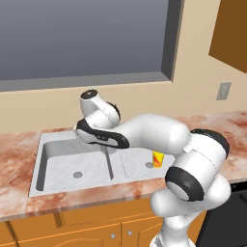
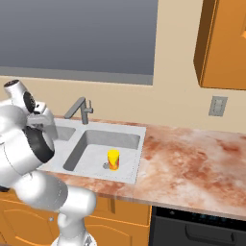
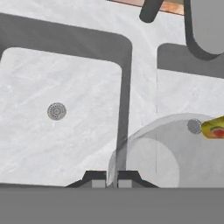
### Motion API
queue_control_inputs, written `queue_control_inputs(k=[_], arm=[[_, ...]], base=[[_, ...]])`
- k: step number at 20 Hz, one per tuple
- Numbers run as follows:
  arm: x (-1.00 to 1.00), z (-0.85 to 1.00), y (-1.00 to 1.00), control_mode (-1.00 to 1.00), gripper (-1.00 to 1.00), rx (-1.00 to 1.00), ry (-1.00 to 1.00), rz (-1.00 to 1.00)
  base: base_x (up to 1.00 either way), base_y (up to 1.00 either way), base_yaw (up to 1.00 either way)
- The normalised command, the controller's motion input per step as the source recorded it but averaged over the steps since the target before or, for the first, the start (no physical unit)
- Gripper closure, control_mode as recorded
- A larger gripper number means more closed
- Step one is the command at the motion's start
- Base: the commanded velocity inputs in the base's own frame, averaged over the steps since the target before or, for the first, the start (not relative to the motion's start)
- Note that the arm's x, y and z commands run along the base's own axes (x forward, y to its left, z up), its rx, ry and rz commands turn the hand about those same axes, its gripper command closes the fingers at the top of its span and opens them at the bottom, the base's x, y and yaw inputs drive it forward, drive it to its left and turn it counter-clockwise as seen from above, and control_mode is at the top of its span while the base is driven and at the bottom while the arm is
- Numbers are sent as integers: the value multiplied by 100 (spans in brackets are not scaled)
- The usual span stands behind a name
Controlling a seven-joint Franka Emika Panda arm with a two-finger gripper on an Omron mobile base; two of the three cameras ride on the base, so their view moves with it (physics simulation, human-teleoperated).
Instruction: Move any existing items from the left basin to the right basin for drying. Then move the glass cup from the counter to the left basin of the sink for washing.
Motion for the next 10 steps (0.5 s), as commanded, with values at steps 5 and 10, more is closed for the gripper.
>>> queue_control_inputs(k=[5, 10], arm=[[4, -27, 29, -100, 100, 0, 0, 4], [2, -21, 17, -100, 100, 0, 0, 7]], base=[[0, 0, 0], [0, 0, 0]])
